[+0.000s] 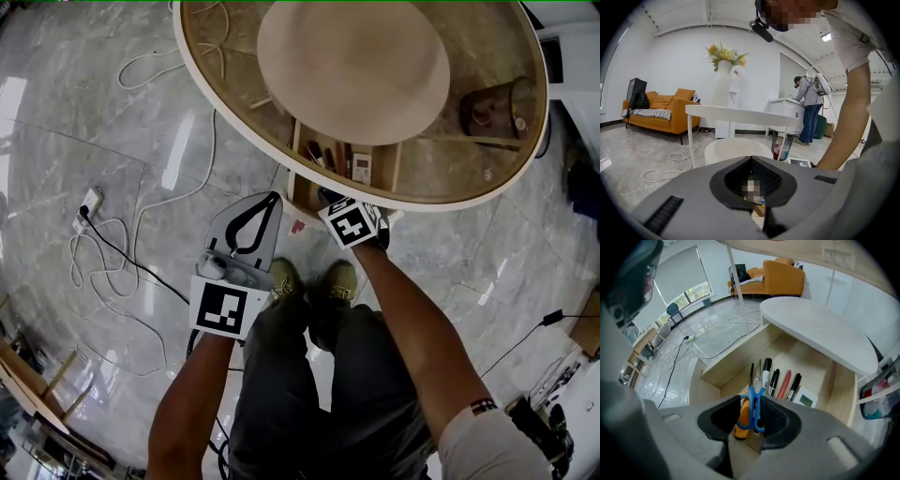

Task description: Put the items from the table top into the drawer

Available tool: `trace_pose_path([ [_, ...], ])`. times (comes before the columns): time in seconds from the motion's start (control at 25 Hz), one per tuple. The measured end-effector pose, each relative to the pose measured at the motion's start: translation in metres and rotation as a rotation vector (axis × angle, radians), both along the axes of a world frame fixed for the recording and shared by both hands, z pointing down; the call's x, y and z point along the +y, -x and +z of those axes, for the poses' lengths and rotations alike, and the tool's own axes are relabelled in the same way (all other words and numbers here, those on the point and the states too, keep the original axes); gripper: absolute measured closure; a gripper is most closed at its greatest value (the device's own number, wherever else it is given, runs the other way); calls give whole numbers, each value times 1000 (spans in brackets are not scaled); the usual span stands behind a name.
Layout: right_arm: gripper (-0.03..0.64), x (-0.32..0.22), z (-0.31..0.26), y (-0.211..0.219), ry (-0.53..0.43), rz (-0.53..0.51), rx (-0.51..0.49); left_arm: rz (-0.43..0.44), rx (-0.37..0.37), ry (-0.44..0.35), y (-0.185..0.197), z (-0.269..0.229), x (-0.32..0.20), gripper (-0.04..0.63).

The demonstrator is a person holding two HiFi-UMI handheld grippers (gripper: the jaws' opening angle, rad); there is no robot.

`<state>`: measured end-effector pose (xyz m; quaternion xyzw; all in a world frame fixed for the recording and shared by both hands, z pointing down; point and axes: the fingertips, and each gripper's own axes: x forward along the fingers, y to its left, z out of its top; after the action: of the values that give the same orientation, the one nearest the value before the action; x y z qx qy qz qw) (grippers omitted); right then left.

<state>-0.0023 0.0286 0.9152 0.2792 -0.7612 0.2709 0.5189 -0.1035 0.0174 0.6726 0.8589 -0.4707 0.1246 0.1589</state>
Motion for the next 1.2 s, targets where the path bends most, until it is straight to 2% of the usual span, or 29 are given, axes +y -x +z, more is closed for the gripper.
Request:
trace_pose_path([
  [0.24, 501, 0, -22, 12, -48, -21, -54, -16, 14, 23, 3, -4, -1, 595],
  [0.4, 615, 2, -52, 13, -133, -37, -72, -8, 19, 42, -2, -14, 2, 595],
  [0.68, 615, 18, -127, 11, -195, -27, -135, 0, 24, 56, -10, -57, 11, 595],
  [0.92, 615, 29, -211, 18, -231, 0, -253, -8, 38, 63, -17, -105, 14, 595],
  [1.2, 615, 19, -313, 20, -341, 10, -393, -9, 52, 53, -27, -159, 11, 595],
])
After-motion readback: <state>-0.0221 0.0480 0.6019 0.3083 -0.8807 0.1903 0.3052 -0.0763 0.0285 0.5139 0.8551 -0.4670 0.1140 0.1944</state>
